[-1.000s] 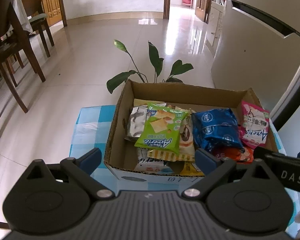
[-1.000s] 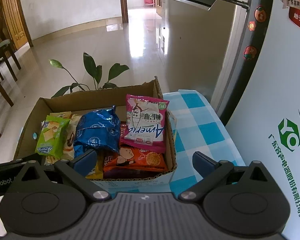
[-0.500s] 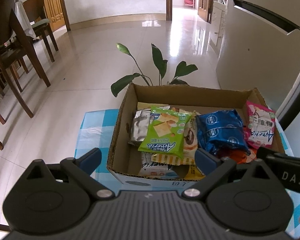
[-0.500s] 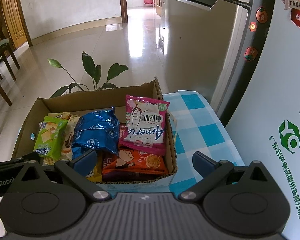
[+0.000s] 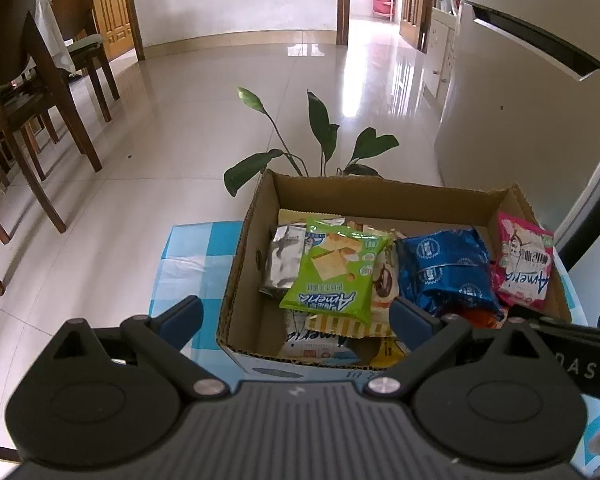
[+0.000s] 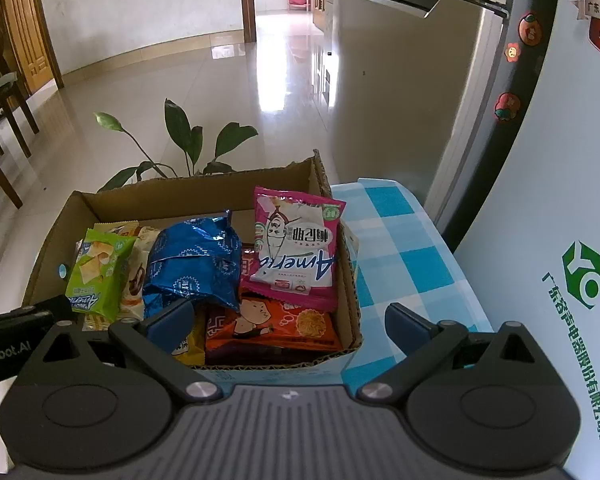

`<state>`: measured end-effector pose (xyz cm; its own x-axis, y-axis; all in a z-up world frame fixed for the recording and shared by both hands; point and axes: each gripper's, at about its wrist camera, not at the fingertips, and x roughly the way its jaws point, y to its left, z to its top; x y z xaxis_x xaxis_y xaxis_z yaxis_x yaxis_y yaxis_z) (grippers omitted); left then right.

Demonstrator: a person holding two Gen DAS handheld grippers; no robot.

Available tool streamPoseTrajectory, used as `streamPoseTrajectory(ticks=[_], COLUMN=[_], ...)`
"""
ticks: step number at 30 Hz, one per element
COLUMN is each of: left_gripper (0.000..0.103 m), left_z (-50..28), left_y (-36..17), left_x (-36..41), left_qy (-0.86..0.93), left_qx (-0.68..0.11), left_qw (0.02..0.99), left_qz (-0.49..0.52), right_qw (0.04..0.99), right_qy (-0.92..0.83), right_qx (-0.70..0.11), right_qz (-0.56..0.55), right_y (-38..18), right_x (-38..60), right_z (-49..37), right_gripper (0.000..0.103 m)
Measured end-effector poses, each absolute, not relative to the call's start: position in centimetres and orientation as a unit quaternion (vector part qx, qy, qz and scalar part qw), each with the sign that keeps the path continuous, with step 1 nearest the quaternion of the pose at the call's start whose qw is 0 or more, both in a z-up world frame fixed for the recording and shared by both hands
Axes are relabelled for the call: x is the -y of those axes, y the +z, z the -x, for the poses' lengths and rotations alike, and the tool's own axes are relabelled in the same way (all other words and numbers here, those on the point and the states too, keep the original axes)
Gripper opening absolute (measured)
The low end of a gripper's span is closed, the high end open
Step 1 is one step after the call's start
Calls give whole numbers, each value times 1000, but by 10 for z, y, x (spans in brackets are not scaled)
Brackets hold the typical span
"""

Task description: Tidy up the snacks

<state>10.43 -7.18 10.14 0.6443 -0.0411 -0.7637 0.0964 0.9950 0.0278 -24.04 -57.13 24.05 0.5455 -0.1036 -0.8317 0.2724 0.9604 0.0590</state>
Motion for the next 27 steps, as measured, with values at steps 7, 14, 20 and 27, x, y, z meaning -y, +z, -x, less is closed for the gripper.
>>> streamPoseTrajectory(ticks=[7, 14, 20, 27], left_gripper=[99, 99, 99, 99], left_z=[-105, -104, -105, -105], left_y=[101, 101, 101, 100], left_x=[72, 71, 70, 69], left_qy=[-42, -45, -46, -47], left_qx=[-419, -420, -423, -424], left_qw=[906, 906, 905, 904], left_qz=[-30, -24, -20, -15], right_qw=[874, 874, 873, 874], right_qy=[-111, -111, -111, -109], right_qx=[-464, -465, -466, -466], right_qz=[-88, -86, -87, -87], right_y=[239, 239, 237, 237], right_x=[570, 569, 568, 568], right_z=[239, 238, 237, 237], right_gripper=[103, 103, 103, 103])
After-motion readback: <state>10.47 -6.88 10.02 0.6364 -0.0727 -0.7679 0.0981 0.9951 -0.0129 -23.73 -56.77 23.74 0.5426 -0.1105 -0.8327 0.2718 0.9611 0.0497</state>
